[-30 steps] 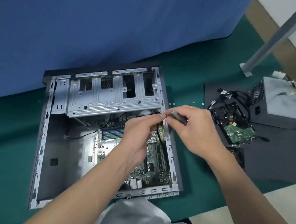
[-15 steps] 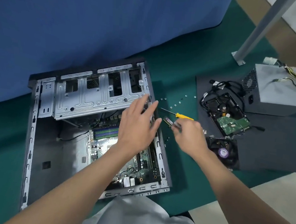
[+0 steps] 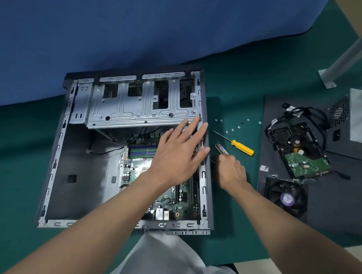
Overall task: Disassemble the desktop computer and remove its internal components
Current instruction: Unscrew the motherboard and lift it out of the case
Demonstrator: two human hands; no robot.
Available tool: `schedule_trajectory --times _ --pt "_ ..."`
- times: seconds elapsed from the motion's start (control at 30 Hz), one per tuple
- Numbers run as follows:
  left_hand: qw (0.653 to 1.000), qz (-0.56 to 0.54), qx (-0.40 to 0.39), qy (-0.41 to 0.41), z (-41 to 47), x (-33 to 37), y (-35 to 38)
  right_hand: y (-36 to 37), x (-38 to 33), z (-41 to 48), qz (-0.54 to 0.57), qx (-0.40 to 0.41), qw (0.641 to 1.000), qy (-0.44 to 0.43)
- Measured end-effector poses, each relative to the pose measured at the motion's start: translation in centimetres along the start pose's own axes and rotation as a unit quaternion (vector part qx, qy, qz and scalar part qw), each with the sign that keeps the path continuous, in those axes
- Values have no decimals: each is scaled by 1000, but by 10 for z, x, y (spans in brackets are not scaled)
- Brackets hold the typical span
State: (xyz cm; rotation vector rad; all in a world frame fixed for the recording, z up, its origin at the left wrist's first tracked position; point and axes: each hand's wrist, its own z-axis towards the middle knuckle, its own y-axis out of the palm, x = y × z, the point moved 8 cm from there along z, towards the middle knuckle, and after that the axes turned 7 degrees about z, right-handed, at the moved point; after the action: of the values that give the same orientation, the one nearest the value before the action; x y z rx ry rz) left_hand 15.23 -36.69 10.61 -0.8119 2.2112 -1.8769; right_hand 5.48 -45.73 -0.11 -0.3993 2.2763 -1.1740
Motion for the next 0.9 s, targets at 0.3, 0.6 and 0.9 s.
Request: schedule_trajectory --times 0.3,0.6,0.9 --pt "999 -29 -18 -18 -55 -6 18 -75 -17 -28 109 34 993 -23" --pt "998 11 69 -8 -152 -59 6 -116 -94 -146 359 113 919 -118" --pt "991 -32 133 -4 -239 -113 0 -24 -113 -235 572 124 810 -31"
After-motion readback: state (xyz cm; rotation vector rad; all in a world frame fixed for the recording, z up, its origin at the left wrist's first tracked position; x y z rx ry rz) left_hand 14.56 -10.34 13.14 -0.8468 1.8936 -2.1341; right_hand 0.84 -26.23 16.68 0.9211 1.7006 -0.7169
